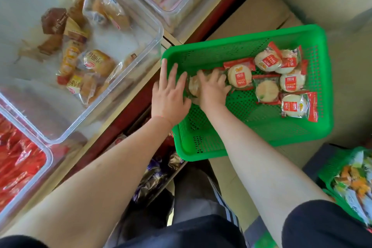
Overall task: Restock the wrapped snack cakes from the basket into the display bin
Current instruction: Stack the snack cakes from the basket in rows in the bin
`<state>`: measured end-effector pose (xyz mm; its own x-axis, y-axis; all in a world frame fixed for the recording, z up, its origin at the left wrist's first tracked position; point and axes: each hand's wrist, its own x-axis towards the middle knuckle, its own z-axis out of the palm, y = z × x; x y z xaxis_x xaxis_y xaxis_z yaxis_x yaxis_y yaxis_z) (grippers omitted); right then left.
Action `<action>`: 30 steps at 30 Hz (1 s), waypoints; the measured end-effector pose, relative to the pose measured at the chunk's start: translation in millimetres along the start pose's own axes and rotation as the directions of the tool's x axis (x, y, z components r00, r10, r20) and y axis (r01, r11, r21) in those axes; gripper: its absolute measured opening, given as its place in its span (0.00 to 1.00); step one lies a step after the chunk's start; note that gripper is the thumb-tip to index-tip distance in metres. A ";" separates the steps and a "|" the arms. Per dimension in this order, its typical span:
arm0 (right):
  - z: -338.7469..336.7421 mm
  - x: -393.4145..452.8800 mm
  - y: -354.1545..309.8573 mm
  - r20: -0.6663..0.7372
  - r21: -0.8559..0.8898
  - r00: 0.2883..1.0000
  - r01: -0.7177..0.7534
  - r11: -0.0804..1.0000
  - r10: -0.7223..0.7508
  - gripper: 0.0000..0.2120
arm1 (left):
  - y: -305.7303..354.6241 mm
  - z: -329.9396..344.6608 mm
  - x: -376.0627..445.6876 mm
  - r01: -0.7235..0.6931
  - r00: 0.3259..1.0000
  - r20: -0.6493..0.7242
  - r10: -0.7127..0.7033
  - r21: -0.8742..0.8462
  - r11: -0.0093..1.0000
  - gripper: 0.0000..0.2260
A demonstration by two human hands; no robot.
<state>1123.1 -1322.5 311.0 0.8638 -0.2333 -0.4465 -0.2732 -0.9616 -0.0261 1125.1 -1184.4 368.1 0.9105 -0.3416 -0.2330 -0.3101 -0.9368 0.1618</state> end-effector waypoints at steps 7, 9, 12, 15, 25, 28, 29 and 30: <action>-0.5 -3.5 -1.3 0.141 0.199 0.987 -0.106 0.974 0.078 0.43 | -4.5 -8.0 -2.7 -0.019 0.998 0.067 0.022 -0.045 0.999 0.29; -6.8 -11.8 1.2 0.132 0.302 0.989 -0.106 0.947 0.068 0.42 | -7.1 -15.0 -1.3 -0.017 0.993 0.112 0.027 -0.092 0.996 0.26; -31.4 -30.0 4.9 0.239 0.622 0.969 -0.200 0.757 0.060 0.39 | -14.8 -34.4 1.8 -0.022 0.978 0.200 0.066 -0.211 0.977 0.19; -70.5 -62.8 6.9 0.415 0.901 0.902 -0.388 0.196 -0.120 0.29 | -22.1 -65.7 -1.5 0.110 0.969 0.245 0.014 -0.483 0.869 0.18; -171.1 -142.7 -77.2 0.270 0.948 0.668 -0.312 0.068 -0.694 0.22 | -99.1 -171.2 -95.7 0.408 0.903 0.420 0.096 -0.905 0.120 0.15; -185.6 -152.4 -115.7 0.248 0.957 0.574 -0.271 0.105 -0.780 0.28 | -150.1 -193.8 -132.1 0.395 0.918 0.395 0.030 -0.919 0.005 0.21; -188.5 -155.3 -129.4 0.237 0.958 0.546 -0.267 0.101 -0.804 0.30 | -169.5 -200.1 -143.3 0.382 0.924 0.382 -0.007 -0.924 -0.024 0.24; -191.2 -159.0 -143.7 0.224 0.960 0.519 -0.264 0.094 -0.825 0.31 | -187.4 -206.5 -154.5 0.360 0.932 0.362 -0.034 -0.932 -0.050 0.25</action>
<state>1106.0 -1174.9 556.8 0.5791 0.7046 -0.4101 -0.6599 0.1097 -0.7433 1099.0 -940.6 571.8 0.7597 -0.3137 -0.5696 0.5982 -0.0063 0.8013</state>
